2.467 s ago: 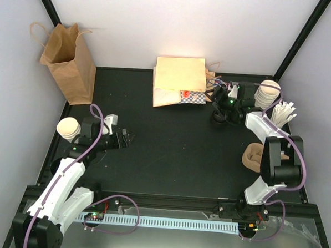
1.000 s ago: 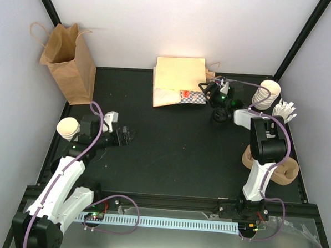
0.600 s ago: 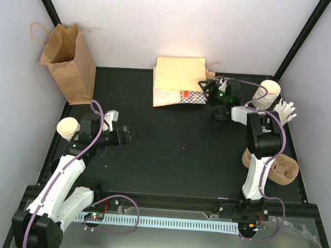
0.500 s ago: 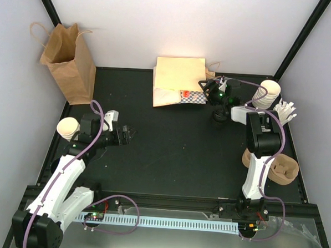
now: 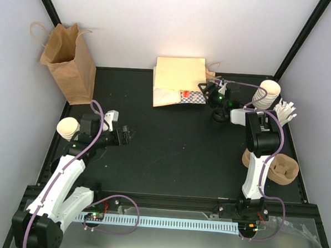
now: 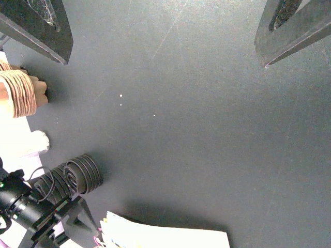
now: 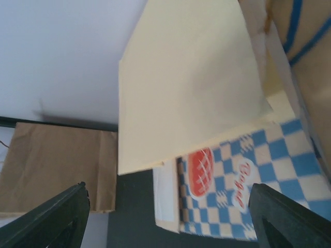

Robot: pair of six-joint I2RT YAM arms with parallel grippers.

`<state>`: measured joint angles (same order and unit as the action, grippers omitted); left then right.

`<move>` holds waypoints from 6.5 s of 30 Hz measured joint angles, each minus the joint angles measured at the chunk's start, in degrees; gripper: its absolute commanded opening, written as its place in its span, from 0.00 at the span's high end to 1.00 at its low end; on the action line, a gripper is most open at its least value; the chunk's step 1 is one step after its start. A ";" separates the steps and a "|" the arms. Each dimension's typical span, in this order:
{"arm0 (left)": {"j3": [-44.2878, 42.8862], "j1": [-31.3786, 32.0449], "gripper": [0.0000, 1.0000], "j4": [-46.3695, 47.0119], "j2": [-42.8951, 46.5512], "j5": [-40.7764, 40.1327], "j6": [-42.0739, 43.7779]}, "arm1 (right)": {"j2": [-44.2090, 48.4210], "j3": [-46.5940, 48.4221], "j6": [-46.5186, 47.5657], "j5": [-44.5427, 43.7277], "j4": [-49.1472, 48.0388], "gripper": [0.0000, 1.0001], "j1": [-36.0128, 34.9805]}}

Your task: Pack the takeout coffee

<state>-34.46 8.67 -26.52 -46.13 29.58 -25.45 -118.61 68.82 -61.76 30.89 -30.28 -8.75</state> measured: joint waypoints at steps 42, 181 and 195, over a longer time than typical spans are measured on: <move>-0.04 0.00 0.01 0.85 0.46 0.72 0.42 | -0.24 21.94 38.82 12.13 42.05 0.11 11.69; -3.93 0.02 0.01 -5.03 10.51 1.29 4.92 | 14.95 29.53 51.78 2.67 65.64 0.99 -4.04; -1.90 0.02 0.01 1.36 6.14 1.05 2.25 | 8.33 39.54 52.92 -7.06 70.31 0.99 -3.87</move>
<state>-36.36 8.69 -25.17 -39.99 30.63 -23.20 -110.28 108.36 -8.84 23.83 40.03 -12.62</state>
